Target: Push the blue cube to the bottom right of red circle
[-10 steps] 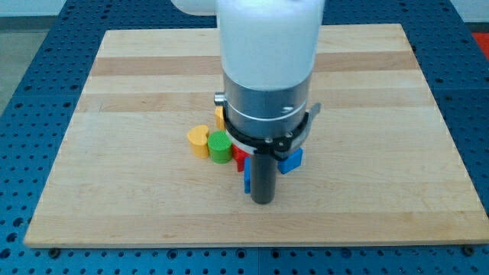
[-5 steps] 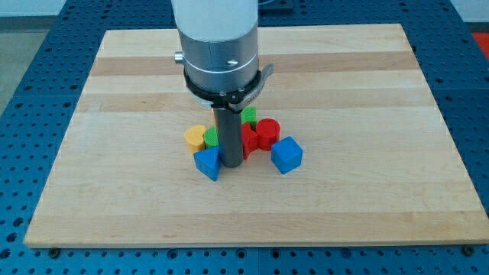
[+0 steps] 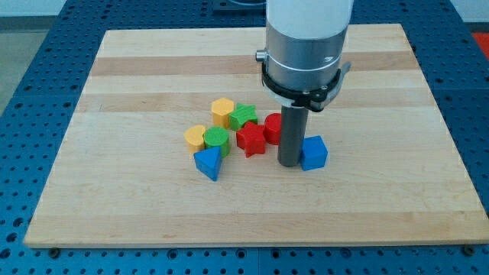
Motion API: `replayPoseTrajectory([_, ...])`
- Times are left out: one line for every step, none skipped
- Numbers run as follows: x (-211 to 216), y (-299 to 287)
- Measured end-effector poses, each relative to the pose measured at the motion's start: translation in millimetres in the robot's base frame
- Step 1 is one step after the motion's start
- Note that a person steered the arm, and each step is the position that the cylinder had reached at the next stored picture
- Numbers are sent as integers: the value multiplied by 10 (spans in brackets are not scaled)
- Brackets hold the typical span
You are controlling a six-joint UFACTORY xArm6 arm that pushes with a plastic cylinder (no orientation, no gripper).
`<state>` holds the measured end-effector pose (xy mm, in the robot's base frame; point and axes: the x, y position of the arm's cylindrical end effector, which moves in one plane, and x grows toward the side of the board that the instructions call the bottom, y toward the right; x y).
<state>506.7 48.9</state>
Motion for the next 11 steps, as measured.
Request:
replayPoseTrajectory([0, 0])
replayPoseTrajectory([2, 0])
replayPoseTrajectory([24, 0])
replayPoseTrajectory([92, 0])
replayPoseTrajectory([106, 0])
replayPoseTrajectory([121, 0])
replayPoseTrajectory([126, 0])
replayPoseTrajectory([131, 0])
replayPoseTrajectory([140, 0])
replayPoseTrajectory([149, 0])
replayPoseTrajectory([166, 0])
